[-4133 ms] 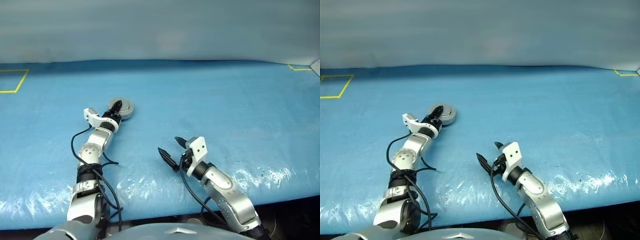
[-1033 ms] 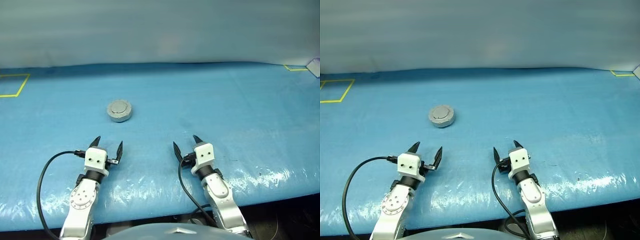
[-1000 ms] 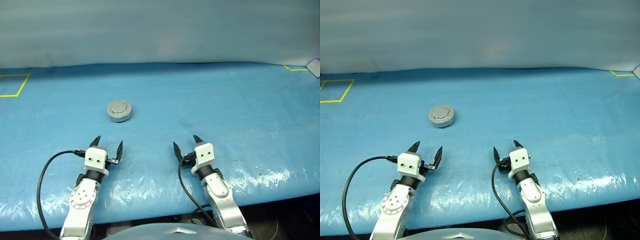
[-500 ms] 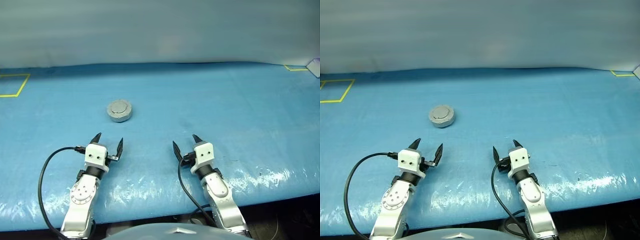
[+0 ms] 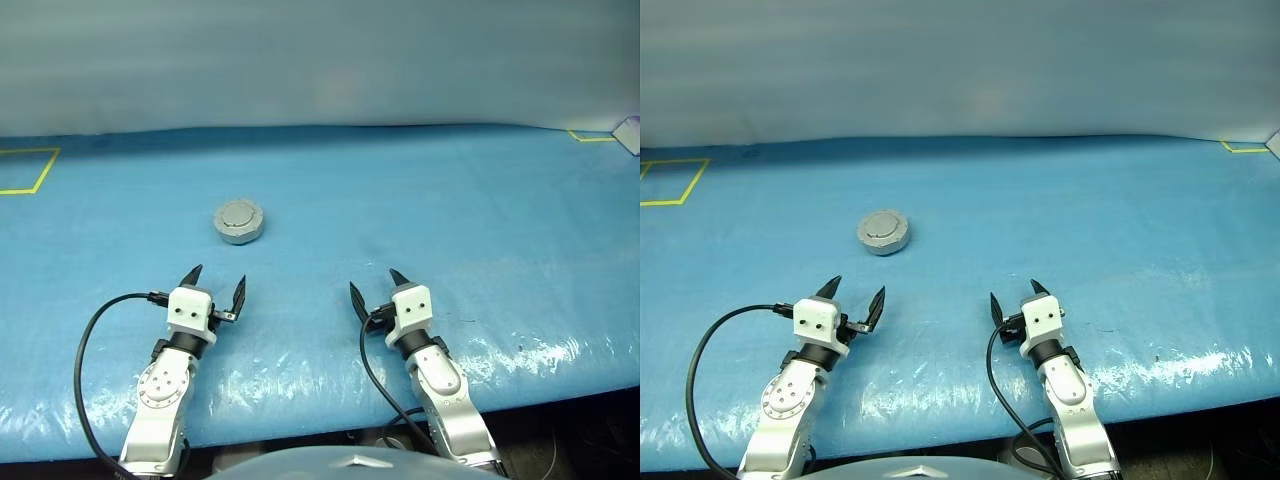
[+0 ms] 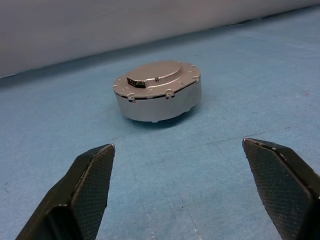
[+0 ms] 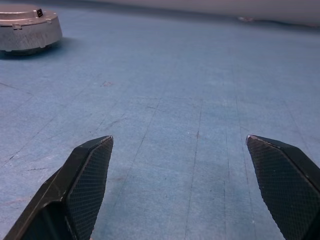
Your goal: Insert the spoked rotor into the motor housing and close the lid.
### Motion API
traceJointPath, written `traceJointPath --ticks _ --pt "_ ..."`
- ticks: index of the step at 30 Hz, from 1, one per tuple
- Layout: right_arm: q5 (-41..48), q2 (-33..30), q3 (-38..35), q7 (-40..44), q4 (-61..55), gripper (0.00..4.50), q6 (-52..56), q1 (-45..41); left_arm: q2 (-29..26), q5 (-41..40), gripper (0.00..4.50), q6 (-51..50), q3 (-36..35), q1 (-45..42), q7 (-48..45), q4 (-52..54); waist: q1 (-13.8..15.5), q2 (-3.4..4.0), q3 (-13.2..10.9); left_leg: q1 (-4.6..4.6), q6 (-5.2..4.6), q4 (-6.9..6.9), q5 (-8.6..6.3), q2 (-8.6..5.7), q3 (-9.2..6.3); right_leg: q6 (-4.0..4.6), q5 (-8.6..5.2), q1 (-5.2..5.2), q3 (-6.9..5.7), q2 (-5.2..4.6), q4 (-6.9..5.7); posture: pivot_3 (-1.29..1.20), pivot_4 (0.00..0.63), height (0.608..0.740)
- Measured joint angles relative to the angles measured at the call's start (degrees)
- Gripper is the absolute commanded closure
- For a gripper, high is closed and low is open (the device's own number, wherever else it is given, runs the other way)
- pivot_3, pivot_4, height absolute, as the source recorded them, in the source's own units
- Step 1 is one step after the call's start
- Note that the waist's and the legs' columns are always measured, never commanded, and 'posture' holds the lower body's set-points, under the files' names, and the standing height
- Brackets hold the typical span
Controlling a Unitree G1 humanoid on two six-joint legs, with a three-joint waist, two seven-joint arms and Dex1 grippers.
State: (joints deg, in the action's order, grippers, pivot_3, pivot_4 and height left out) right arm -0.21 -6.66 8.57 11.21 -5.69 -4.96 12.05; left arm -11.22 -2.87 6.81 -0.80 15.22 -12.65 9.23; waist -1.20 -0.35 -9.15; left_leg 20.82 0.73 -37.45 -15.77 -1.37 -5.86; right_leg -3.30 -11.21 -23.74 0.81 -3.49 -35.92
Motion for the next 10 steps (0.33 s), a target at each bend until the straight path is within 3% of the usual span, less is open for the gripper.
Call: traceJointPath --ticks 10 --pt "-0.5 0.4 0.4 0.0 0.3 0.0 0.0 -2.3 0.9 -0.1 0.03 -0.2 0.1 -0.5 0.1 0.0 0.0 0.0 0.0 -0.02 0.0 0.0 0.0 0.0 -0.01 0.0 0.0 0.02 0.0 0.0 -0.01 0.0 0.15 0.74"
